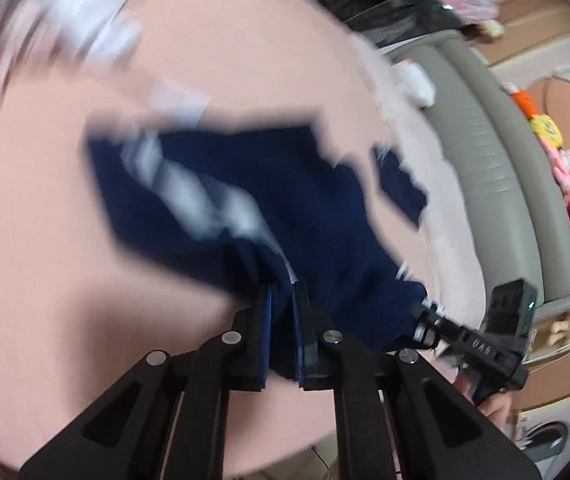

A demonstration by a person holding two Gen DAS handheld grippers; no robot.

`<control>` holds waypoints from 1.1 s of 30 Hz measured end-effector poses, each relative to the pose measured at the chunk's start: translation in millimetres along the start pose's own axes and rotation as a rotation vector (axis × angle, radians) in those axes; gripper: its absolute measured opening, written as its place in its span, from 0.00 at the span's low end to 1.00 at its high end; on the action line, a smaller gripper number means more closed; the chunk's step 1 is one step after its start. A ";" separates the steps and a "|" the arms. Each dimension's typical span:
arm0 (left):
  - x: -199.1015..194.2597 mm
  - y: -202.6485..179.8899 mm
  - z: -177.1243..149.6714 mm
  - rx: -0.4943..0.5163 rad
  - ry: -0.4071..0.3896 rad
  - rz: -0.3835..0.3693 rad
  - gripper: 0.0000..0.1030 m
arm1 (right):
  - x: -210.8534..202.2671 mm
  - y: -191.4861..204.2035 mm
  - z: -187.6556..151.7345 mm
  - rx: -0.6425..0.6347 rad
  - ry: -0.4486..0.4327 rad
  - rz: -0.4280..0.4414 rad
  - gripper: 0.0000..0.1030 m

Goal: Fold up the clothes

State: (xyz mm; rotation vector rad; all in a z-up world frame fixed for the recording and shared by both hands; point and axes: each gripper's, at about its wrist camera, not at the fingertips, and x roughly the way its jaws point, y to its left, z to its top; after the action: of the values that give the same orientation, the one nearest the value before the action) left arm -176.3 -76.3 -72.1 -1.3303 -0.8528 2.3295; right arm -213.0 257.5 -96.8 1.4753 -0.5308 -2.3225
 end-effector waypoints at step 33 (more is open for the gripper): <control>20.2 87.5 -66.2 -0.038 0.059 0.180 0.12 | 24.2 -40.5 -70.2 0.028 0.018 -0.119 0.11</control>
State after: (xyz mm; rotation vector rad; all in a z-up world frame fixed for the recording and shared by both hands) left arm -128.7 -110.3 -167.1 -1.5426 -0.7925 2.4045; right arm -162.2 272.4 -162.8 1.5792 -0.4840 -2.3987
